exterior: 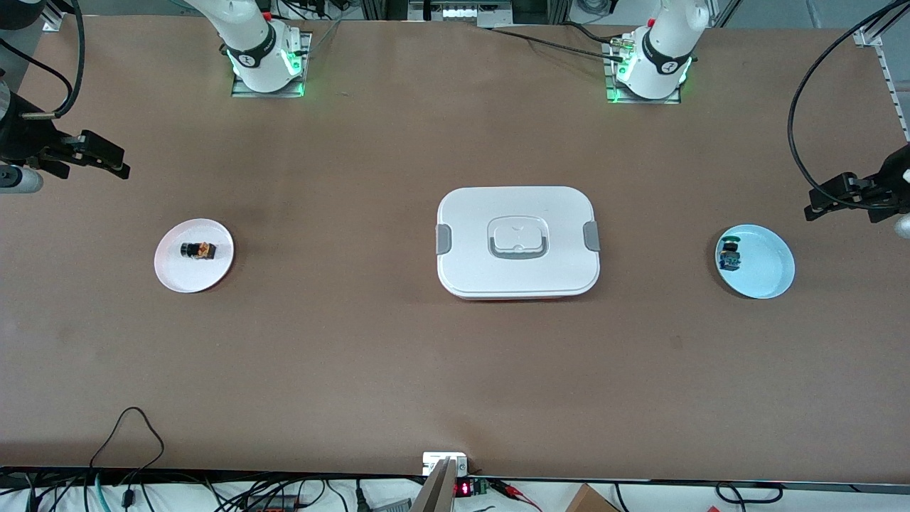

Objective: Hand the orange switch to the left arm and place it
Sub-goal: 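Move the right gripper toward the white plate with the orange switch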

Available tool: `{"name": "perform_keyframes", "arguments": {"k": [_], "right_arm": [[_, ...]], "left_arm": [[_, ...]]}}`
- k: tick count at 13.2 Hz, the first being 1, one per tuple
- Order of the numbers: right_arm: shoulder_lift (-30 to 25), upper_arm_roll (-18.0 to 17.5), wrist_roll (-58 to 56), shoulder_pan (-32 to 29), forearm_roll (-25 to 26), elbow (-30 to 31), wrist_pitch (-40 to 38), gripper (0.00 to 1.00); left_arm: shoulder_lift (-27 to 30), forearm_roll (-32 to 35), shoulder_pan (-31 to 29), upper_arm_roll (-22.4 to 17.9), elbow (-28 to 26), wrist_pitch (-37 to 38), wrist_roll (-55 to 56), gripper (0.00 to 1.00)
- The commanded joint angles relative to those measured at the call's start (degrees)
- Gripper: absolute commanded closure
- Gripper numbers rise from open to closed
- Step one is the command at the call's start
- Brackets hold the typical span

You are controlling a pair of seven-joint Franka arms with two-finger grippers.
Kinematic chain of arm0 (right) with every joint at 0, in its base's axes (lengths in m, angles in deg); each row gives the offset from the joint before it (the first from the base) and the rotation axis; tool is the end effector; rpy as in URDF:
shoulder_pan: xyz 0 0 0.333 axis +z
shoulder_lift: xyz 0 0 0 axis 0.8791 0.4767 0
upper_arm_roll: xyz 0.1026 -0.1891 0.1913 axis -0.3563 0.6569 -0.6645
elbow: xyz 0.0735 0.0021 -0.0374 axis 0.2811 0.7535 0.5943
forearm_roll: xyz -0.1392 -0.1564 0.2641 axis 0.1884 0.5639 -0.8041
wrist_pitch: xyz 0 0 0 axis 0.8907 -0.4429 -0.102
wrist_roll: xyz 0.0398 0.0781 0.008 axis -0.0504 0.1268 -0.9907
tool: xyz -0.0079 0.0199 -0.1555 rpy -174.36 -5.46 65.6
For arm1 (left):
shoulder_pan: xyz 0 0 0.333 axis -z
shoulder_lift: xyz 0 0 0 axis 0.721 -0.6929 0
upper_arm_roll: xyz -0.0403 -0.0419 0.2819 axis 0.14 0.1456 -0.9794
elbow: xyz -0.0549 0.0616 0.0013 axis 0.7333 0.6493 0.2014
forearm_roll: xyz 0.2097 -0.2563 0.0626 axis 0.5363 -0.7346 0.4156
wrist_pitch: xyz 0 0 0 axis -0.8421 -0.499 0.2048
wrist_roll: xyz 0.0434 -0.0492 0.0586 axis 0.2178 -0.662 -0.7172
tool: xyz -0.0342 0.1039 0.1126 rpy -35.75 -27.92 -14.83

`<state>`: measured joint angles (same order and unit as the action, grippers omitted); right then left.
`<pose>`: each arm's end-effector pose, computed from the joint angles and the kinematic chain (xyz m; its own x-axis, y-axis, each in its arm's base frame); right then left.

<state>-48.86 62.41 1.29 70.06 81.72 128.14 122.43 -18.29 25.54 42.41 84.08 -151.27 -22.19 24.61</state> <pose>0.4920 -0.0106 0.5167 0.9987 0.0015 -0.0513 0.0014 -1.0000 -0.0027 0.5342 0.0467 0.5130 0.9998 -0.0166 0.0086 -0.0167 -0.9999 0.0011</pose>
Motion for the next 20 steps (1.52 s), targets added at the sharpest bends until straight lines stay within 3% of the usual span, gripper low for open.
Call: {"name": "perform_keyframes", "arguments": {"k": [1, 13, 20], "right_arm": [[0.3, -0.2, -0.6, -0.2, 0.4, -1.2, -1.1, 0.0], [5.9, -0.1, 0.4, -0.6, 0.1, -1.2, -0.5, 0.0], [10.8, 0.2, 0.4, -0.9, 0.4, -0.9, 5.5, 0.0]], "left_arm": [[-0.7, 1.7, 0.0, 0.3, 1.7, 1.3, 0.0, 0.0], [-0.7, 1.7, 0.0, 0.3, 1.7, 1.3, 0.0, 0.0], [-0.7, 1.7, 0.0, 0.3, 1.7, 1.3, 0.0, 0.0]]}}
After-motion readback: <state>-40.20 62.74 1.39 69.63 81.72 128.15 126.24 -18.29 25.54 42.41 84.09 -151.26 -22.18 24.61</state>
